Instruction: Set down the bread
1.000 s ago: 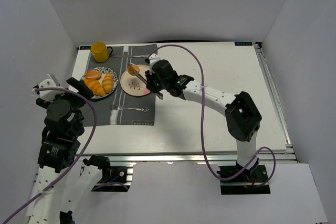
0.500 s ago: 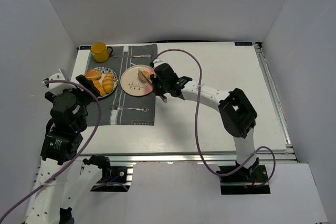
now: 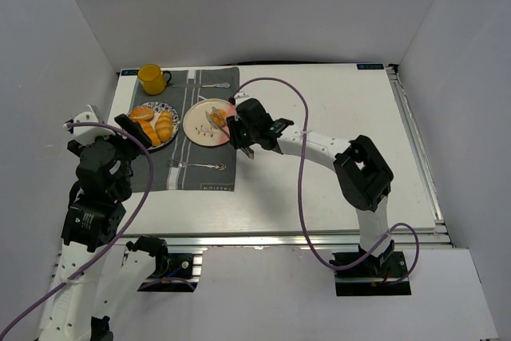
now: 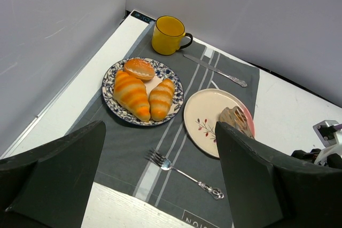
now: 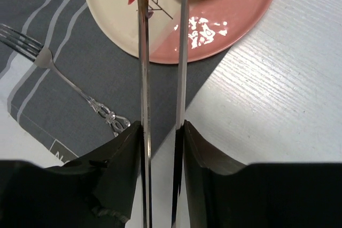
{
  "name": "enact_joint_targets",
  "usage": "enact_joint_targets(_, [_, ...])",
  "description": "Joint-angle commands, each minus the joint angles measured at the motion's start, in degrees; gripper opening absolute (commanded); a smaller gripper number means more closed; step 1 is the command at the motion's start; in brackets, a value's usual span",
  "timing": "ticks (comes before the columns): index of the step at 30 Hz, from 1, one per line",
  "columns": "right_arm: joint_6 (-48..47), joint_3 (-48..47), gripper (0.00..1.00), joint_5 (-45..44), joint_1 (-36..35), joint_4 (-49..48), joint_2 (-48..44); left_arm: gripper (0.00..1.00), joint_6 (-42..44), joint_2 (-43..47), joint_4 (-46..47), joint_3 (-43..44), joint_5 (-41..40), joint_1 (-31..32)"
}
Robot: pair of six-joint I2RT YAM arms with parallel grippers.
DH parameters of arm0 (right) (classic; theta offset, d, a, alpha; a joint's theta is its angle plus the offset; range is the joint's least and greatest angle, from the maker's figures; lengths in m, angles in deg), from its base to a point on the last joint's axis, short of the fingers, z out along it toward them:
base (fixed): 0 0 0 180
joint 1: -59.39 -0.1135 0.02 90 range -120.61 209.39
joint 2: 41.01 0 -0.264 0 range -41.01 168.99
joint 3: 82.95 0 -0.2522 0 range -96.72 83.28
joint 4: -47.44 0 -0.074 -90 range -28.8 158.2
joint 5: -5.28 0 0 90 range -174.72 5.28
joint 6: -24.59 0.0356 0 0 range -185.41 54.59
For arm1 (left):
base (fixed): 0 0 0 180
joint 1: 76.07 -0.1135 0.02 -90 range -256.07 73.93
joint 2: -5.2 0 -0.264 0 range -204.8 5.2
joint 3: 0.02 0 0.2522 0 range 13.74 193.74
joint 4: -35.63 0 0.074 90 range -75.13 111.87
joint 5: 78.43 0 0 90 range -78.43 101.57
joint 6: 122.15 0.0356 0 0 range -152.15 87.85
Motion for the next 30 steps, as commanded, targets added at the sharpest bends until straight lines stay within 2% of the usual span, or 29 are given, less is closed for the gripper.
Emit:
enact_joint_targets(1, [0.7, 1.2, 0.42, 0.3, 0.0, -3.2, -4.7, 0.94, -0.2, 0.0, -0.2, 1.6, 0.8, 0.2])
enact_joint_targets(11, [1.3, 2.3, 0.44, -1.0, -1.1, -3.9, -10.2, 0.94, -0.5, 0.7, -0.6, 1.2, 0.9, 0.1])
enact_joint_targets(15, [2.7, 5.7, 0.44, -6.0, -1.2, -4.8, -16.2, 0.94, -0.6, 0.9, -0.6, 1.0, 1.0, 0.2])
enact_joint_targets(16, [3.1, 6.9, 0.45, -9.8, -1.3, -4.7, -19.2, 0.94, -0.6, 1.0, -0.6, 0.9, 1.1, 0.2])
enact_joint_targets(21, [12.4, 17.0, 0.45, -23.5, -1.3, 1.7, -26.6, 0.94, -1.4, 1.3, 0.1, -0.1, 1.5, 0.2])
enact_joint_targets(23, [18.5, 23.4, 0.45, -24.3, -1.3, 2.5, -28.9, 0.94, -1.7, 1.3, 0.7, -1.1, 2.0, 0.2])
enact_joint_targets(26, [22.8, 30.9, 0.45, -24.0, -2.0, 1.0, -30.0, 0.94, -2.0, 1.2, 1.7, -2.0, 3.2, 0.2])
enact_joint_targets(30, [28.4, 35.5, 0.44, -25.7, -4.2, 0.7, -30.0, 0.94, -2.1, 1.1, 1.3, -1.9, 3.9, 0.2])
